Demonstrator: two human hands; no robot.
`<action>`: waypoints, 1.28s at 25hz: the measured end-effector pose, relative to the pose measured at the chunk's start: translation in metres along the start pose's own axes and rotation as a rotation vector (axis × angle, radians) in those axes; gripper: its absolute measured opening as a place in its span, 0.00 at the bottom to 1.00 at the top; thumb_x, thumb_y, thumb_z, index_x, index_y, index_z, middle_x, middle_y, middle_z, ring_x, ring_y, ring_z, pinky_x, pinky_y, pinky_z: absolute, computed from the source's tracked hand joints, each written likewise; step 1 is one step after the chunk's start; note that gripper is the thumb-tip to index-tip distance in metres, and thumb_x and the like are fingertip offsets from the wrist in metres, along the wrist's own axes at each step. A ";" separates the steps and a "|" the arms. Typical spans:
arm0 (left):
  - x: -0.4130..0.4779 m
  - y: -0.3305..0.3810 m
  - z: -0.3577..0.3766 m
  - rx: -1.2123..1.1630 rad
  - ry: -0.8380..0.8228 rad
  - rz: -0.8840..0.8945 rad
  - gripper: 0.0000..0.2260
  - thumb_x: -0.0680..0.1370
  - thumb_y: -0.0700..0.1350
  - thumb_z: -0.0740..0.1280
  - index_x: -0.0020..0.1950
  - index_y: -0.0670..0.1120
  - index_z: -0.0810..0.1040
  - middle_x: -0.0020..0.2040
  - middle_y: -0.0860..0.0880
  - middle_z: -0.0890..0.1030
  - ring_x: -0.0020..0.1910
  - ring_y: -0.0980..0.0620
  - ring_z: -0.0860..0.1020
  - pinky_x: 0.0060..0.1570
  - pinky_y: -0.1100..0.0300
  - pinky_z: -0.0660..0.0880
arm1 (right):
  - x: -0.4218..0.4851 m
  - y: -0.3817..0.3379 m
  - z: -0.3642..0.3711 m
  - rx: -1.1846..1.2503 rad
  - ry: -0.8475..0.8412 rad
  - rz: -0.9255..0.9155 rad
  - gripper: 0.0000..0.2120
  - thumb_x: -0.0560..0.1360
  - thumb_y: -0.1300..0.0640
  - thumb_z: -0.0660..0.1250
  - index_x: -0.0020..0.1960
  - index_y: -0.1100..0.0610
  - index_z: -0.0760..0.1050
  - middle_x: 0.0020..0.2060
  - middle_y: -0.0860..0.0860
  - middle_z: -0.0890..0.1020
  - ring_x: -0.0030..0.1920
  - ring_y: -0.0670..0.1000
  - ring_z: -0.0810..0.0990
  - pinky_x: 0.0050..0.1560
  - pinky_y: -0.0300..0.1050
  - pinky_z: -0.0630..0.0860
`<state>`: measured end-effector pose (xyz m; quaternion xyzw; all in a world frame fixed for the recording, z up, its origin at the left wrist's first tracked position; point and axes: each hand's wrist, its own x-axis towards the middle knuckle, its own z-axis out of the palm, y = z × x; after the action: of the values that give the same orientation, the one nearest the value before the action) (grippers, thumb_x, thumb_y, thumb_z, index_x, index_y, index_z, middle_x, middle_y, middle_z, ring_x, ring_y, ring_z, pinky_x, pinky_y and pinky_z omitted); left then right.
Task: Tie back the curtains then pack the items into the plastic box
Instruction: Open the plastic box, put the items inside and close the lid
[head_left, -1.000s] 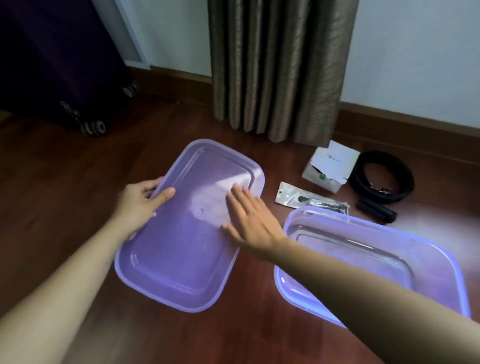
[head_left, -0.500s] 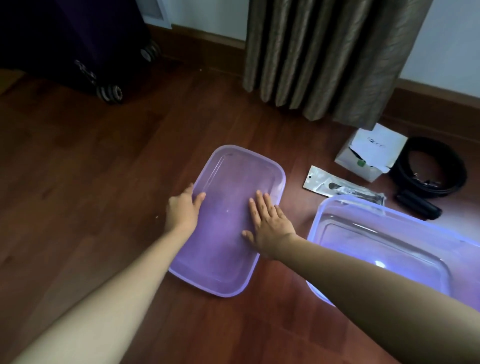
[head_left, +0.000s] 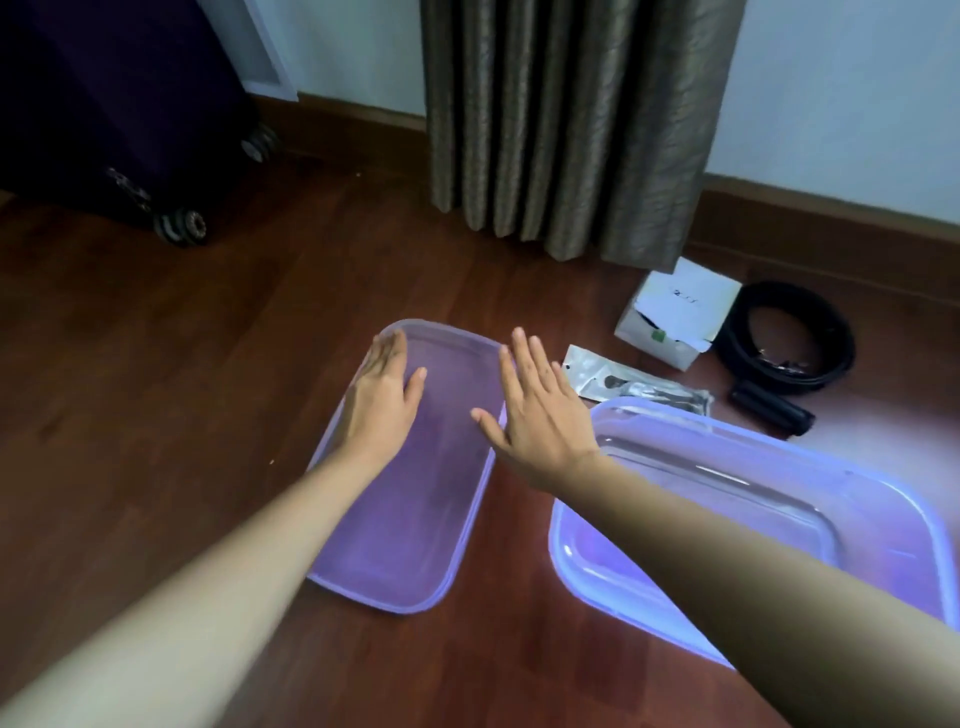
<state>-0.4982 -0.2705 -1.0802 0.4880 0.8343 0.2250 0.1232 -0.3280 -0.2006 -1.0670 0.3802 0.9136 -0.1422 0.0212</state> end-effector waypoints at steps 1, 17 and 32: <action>0.005 0.016 0.004 -0.016 0.000 0.040 0.24 0.80 0.42 0.61 0.73 0.36 0.61 0.73 0.38 0.64 0.73 0.42 0.63 0.69 0.56 0.60 | -0.004 0.013 -0.006 0.015 0.031 0.027 0.39 0.76 0.34 0.41 0.77 0.59 0.44 0.77 0.56 0.43 0.77 0.54 0.42 0.75 0.48 0.43; 0.060 0.248 0.142 -0.085 -0.246 -0.082 0.47 0.68 0.61 0.72 0.74 0.37 0.52 0.76 0.34 0.48 0.74 0.36 0.53 0.72 0.51 0.54 | -0.213 0.227 -0.005 -0.179 0.141 0.467 0.39 0.77 0.34 0.41 0.72 0.63 0.64 0.72 0.59 0.62 0.71 0.58 0.63 0.69 0.49 0.54; 0.051 0.260 0.134 -0.103 -0.133 -0.112 0.25 0.72 0.56 0.62 0.67 0.50 0.70 0.63 0.40 0.61 0.59 0.36 0.65 0.54 0.53 0.67 | -0.216 0.232 0.007 -0.196 0.192 0.483 0.41 0.77 0.34 0.41 0.72 0.67 0.60 0.73 0.57 0.61 0.72 0.58 0.62 0.69 0.47 0.52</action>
<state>-0.2694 -0.0825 -1.0672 0.4475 0.8376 0.2275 0.2154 -0.0122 -0.1955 -1.0986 0.5948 0.8039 -0.0074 0.0045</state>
